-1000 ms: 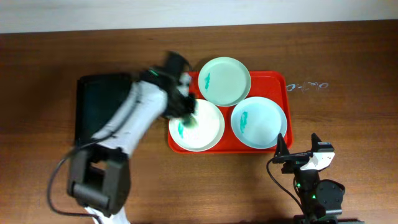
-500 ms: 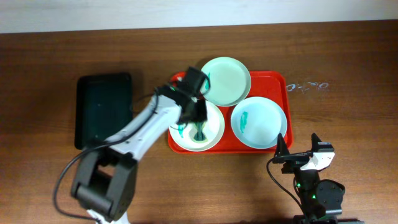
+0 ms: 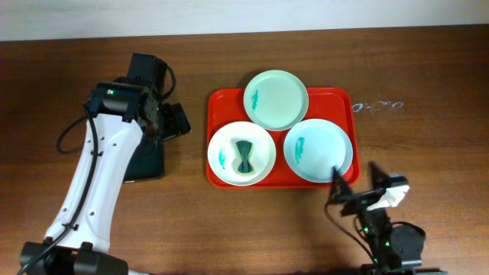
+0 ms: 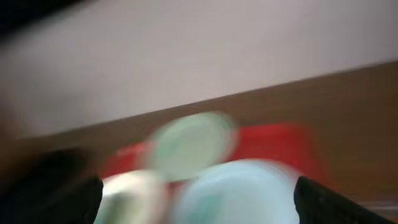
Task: Clean dirty plates on tray and stack at the side
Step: 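Reach the right gripper to the front-left plate rim and grasp it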
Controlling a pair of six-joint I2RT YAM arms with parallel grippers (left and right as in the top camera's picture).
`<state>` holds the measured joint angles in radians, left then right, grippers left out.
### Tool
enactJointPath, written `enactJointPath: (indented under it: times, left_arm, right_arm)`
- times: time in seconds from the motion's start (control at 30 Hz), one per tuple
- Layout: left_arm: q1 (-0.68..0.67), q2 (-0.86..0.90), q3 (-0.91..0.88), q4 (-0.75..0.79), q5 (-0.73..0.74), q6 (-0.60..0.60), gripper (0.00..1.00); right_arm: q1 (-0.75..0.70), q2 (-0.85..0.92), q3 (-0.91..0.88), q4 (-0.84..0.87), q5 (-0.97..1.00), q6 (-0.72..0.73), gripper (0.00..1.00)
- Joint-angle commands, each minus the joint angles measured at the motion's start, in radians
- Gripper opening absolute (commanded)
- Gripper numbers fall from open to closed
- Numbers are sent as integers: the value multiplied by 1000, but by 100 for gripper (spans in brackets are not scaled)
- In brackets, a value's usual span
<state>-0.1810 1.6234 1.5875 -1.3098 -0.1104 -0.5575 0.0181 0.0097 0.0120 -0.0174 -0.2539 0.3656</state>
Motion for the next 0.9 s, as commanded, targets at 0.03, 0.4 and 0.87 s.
enactJointPath:
  times: [0.03,0.4,0.87]
  left_arm:
    - [3,5,-3,-5,-17,12,99]
    - [3,5,-3,-12,48,12,99]
    - [-22,5,-3,-9,62,13,100]
  right_arm:
    - [-3,-6,-6,250,-510,674,98]
    - [-33,501,1075,-795,-77,92,98]
    - [266,1676,1199,-689,-134,-78,40]
